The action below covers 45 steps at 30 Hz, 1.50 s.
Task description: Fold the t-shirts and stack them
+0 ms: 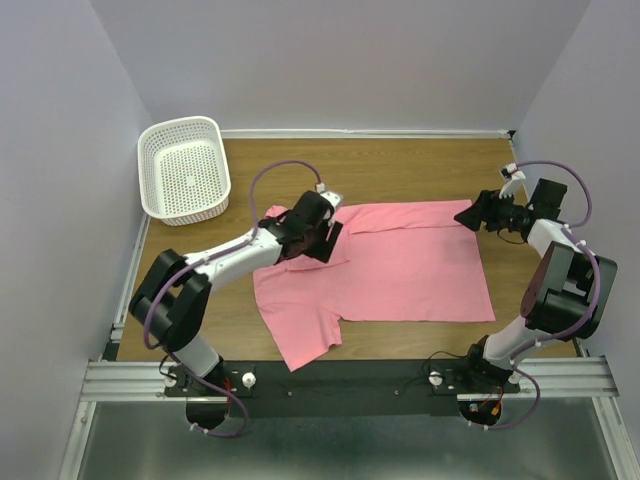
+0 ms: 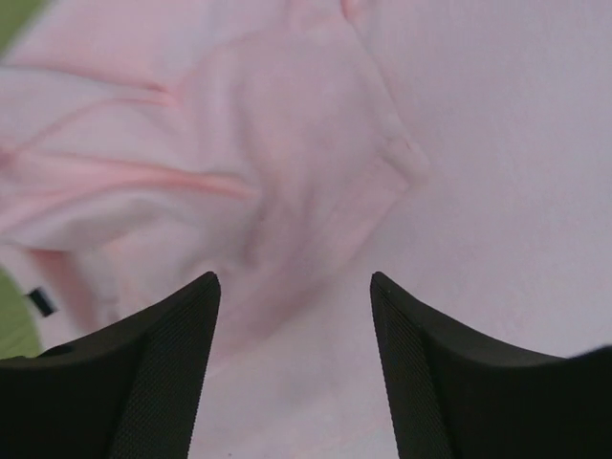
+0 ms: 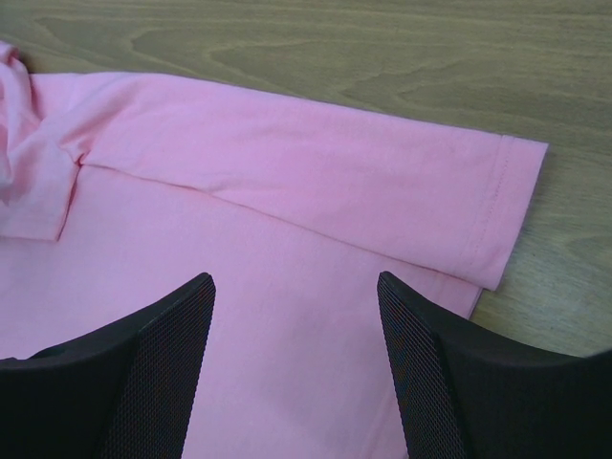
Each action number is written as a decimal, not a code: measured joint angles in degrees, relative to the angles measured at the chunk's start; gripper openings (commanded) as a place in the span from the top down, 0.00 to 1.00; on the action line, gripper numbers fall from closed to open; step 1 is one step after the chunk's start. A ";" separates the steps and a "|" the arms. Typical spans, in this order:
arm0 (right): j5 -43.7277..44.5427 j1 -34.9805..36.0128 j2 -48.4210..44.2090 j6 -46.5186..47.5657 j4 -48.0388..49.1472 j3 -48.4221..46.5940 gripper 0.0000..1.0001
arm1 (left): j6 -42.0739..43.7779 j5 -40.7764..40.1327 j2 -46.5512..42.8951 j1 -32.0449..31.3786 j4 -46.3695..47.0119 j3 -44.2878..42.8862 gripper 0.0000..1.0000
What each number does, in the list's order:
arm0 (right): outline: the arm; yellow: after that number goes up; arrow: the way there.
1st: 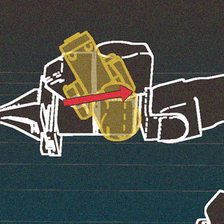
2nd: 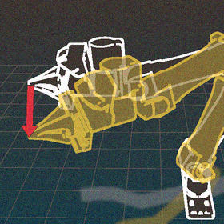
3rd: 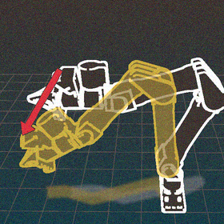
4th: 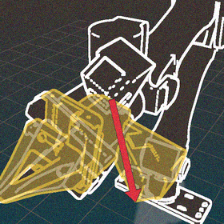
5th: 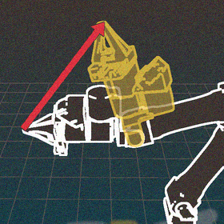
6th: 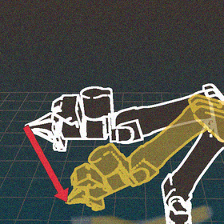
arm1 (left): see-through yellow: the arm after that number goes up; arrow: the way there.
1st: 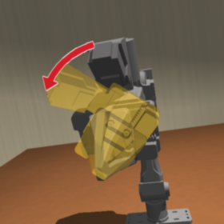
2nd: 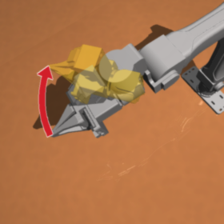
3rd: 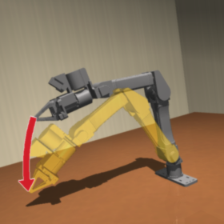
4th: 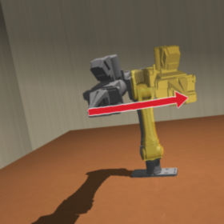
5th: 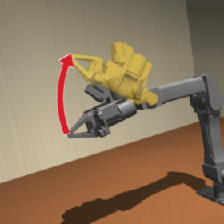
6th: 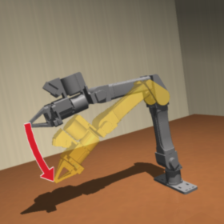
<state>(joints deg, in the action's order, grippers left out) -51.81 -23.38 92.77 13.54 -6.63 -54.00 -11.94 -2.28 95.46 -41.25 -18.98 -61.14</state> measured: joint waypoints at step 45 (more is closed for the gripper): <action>2.05 0.00 10.05 0.85 -2.60 -7.58 0.25 | -20.68 0.28 14.32 27.69 19.85 -5.60 0.46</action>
<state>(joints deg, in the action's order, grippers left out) -49.76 -23.38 102.83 14.39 -9.23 -61.58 -32.62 -2.00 109.78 -13.56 0.86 -66.74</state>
